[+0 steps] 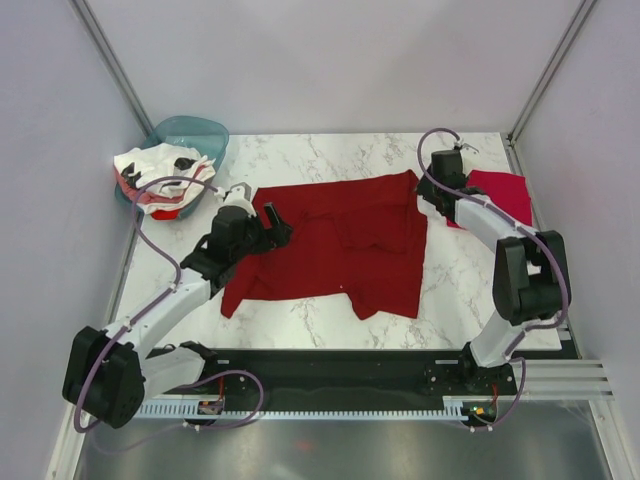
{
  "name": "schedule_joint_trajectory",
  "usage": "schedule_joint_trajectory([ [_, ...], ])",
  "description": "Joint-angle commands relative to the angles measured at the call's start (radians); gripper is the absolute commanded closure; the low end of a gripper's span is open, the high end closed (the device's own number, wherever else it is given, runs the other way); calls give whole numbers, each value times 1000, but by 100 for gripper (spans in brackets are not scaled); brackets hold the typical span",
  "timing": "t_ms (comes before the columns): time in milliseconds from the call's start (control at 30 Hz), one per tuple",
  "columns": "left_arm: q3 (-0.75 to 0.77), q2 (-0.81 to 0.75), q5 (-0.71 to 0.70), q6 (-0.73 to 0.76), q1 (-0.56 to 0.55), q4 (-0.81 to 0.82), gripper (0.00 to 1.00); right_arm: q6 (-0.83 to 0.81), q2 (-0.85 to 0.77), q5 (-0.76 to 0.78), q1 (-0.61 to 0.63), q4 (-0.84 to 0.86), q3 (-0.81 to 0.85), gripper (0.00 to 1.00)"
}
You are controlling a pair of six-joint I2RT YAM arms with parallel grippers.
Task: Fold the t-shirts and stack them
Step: Flatten the tshirt out
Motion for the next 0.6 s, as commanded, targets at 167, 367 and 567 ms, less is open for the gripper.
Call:
schedule_joint_trajectory([
  [167,52,73,81,85,-7,45,11,-32,-191,-32,91,-38,-139,39],
  [367,109,214,98,124,-5,40,19,13,-213,-113,148,67,-254,40],
  [567,177,313,66,159,-25,-13,21,-2,-202,-101,221,77,-272,38],
])
